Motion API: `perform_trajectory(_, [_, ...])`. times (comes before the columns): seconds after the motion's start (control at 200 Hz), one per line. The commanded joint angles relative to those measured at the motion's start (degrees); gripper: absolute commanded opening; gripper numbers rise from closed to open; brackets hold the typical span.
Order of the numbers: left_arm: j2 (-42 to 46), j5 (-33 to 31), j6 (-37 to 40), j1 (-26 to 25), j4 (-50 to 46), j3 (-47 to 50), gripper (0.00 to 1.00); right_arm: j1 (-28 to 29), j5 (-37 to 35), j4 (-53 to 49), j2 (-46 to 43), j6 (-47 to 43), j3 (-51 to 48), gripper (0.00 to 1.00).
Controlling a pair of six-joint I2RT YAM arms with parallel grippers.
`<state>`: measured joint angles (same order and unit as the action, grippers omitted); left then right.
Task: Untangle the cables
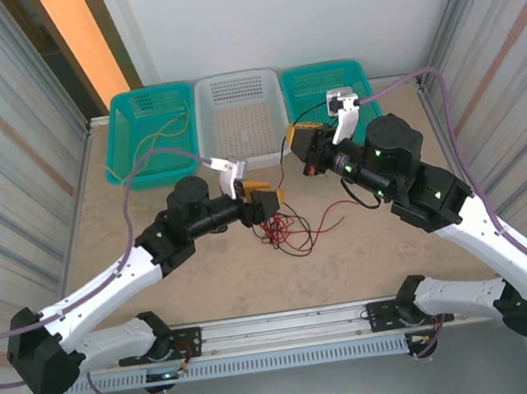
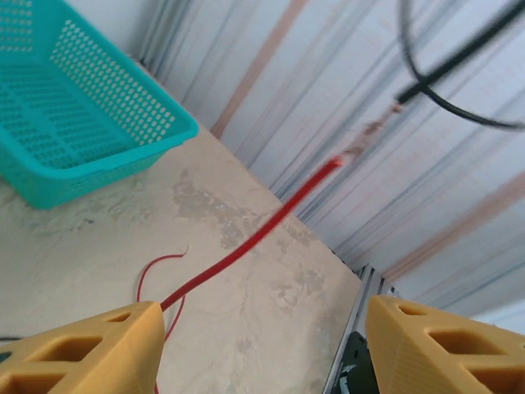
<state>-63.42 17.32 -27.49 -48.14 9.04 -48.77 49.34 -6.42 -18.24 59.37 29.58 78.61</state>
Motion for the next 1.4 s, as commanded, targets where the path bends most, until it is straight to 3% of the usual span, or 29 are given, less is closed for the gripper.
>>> perform_trajectory(0.0, [-1.5,-1.9,10.4,-1.1,2.5,-1.9,0.62,-0.6,2.1,0.9,0.0,1.3,1.8,0.0])
perform_trajectory(0.105, [-2.8,-6.3,12.7,-1.3,2.5,-2.7,0.54,-0.6,2.6,1.1,-0.4,1.9,1.7,0.0])
perform_trajectory(0.215, [-4.0,-9.0,14.0,-1.3,3.9,-2.7,0.39,-0.6,2.8,1.2,-0.7,2.3,1.3,0.0])
perform_trajectory(0.506, [-7.9,-4.8,13.0,-1.3,4.7,-2.9,0.0,-0.5,3.0,1.2,-1.3,2.2,1.2,0.0])
perform_trajectory(1.057, [-2.2,-15.7,8.4,-0.9,-4.7,8.1,0.0,-3.1,-2.2,0.2,-3.1,-2.9,9.1,0.0])
perform_trajectory(1.188, [-1.5,-17.9,7.9,-0.9,-9.6,6.5,0.0,-10.9,0.4,-4.0,0.4,-0.4,11.4,0.0])
perform_trajectory(1.393, [1.0,-21.0,3.3,-0.9,-16.9,2.8,0.0,-29.9,16.6,-13.3,11.4,3.7,16.8,0.0])
